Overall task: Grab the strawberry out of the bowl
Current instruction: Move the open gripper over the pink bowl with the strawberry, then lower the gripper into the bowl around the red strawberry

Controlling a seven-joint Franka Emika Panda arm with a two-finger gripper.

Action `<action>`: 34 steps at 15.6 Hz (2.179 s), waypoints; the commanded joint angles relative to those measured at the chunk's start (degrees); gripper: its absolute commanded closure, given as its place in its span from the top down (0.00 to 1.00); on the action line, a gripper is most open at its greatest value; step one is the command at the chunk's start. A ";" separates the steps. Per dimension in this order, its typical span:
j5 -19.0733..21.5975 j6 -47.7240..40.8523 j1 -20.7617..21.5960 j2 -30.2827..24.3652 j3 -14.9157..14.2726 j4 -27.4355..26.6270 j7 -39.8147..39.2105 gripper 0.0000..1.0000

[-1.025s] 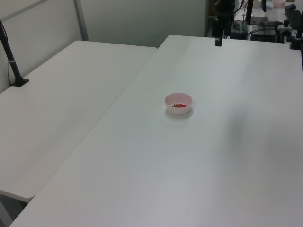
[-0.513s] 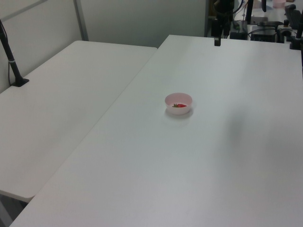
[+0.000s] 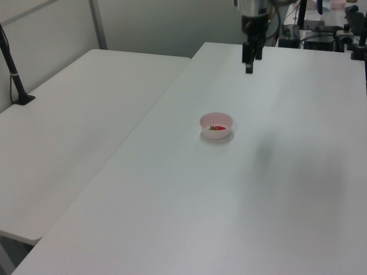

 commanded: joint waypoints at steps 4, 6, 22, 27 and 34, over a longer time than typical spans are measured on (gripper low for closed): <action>0.76 10.88 1.79 8.86 -0.32 2.56 -1.10 1.00; 0.58 11.50 1.88 10.63 -0.32 3.62 -1.19 1.00; 0.67 17.83 1.18 18.80 -0.41 4.24 -25.01 0.84; 0.67 19.50 1.53 20.04 -0.32 4.24 -23.08 0.81; 0.67 22.23 2.49 21.53 -0.23 4.24 -19.64 0.79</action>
